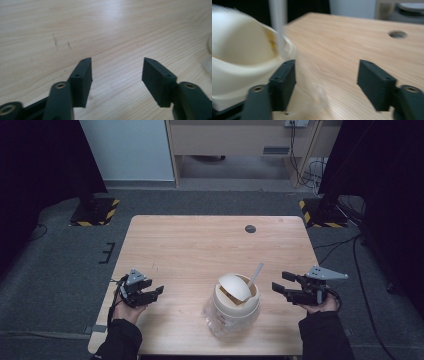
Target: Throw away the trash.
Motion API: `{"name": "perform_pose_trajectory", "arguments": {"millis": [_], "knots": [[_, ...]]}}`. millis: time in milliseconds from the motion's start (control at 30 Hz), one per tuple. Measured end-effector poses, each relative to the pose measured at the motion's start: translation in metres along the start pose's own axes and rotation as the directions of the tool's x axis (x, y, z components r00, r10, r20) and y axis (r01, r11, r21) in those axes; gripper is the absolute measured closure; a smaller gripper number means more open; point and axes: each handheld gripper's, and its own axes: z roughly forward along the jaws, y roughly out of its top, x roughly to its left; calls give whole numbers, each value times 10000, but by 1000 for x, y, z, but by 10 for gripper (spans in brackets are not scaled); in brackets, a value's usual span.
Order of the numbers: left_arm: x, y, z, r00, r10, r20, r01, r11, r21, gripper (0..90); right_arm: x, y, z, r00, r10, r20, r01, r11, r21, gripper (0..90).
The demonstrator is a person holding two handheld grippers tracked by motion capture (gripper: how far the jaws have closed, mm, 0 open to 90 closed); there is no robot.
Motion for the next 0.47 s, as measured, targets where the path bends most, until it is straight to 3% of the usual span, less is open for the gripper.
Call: {"name": "perform_pose_trajectory", "arguments": {"millis": [100,133,267,333,400,433,467], "knots": [[7,-6,6,9997,-196,-115,200,9990,396,316,-13,-15,7,9981,133,604,-195,9944,1034,191],[7,-6,6,9997,-196,-115,200,9990,396,295,-13,-15,7,9981,133,604,-195,9944,1034,191],[15,-16,14,9985,-530,-107,537,9942,935,238,-26,-32,12,9898,550,1315,-810,9762,2010,167],[15,-18,18,9987,-492,-141,505,9919,1164,197,-32,-38,16,9800,552,1912,-994,9681,2301,124],[15,-19,19,9987,-485,-154,500,9914,1210,182,-35,-40,16,9771,481,2074,-983,9661,2386,110],[15,-20,21,9990,-434,-146,449,9907,1284,162,-40,-42,18,9667,292,2544,-955,9629,2523,85],[15,-21,22,9992,-383,-144,399,9899,1357,155,-43,-44,18,9616,340,2724,-1078,9594,2608,77]]}}
